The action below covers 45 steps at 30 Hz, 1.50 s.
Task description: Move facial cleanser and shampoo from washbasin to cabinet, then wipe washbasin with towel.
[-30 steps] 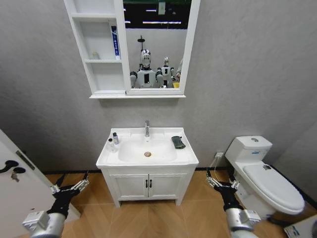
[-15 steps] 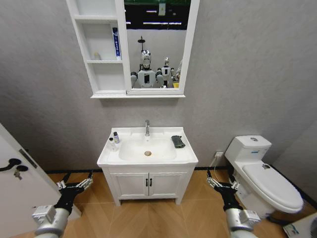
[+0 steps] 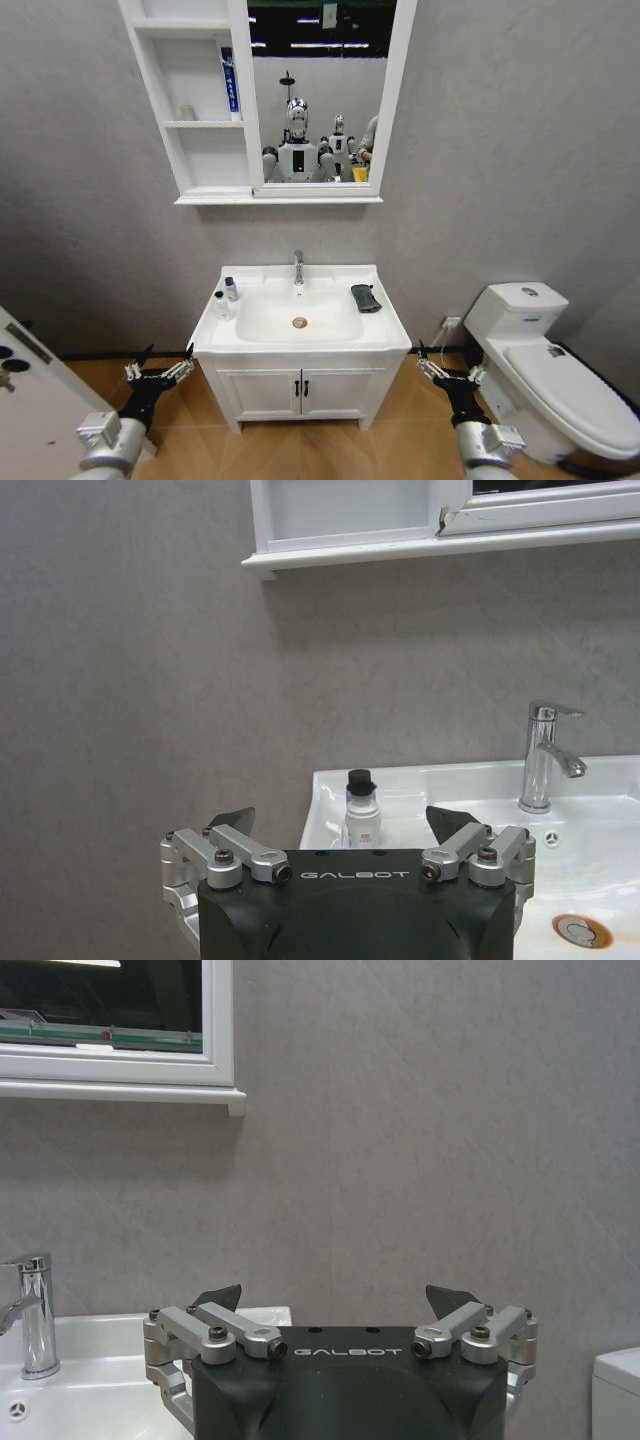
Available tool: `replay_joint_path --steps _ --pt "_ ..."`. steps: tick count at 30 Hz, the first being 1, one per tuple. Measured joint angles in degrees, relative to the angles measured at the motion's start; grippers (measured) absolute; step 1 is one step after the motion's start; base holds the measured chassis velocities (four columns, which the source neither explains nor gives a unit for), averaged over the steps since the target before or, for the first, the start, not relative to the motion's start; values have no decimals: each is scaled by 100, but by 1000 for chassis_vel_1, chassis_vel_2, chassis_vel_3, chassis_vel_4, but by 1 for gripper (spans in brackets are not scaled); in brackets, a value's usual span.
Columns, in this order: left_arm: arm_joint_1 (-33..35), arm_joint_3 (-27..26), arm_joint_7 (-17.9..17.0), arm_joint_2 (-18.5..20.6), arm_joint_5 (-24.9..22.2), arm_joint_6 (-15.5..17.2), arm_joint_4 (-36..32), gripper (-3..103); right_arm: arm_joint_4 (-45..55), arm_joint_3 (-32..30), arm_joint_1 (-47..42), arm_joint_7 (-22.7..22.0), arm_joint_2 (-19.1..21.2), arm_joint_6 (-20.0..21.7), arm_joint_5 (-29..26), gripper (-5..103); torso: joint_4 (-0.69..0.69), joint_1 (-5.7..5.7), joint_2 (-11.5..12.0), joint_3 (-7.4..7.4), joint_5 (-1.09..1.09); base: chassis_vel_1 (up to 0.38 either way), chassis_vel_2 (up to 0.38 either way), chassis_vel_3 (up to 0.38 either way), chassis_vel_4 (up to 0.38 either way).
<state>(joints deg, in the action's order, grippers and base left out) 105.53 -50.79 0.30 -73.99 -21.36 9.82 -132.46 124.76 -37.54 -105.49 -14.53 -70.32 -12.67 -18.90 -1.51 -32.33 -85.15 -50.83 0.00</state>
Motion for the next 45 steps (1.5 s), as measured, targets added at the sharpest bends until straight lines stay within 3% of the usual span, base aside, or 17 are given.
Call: replay_joint_path --steps 8,19,25,34,45 --pt "-210 271 -60 474 156 -92 155 100 69 31 -82 -1 -68 -55 278 100 0 6 -3 2 -1 -24 21 12 -14" --pt "-1328 846 -246 1242 -541 68 1116 100 -49 43 -32 -146 -59 99 546 100 -1 5 -3 2 -1 0 0 0 0" --pt "-2183 1689 -400 1599 -835 137 1841 99 -168 14 8 -151 -45 58 506 100 -1 4 -3 1 0 0 0 0 0" --pt "-3119 2433 -616 1516 -1081 199 2705 98 -271 -78 12 -151 33 74 418 100 0 4 -2 1 -2 0 0 0 0" --pt "-3779 2420 -642 1396 -1159 99 3736 98 -398 -92 88 -95 126 40 248 100 0 4 -2 1 0 0 0 0 0"
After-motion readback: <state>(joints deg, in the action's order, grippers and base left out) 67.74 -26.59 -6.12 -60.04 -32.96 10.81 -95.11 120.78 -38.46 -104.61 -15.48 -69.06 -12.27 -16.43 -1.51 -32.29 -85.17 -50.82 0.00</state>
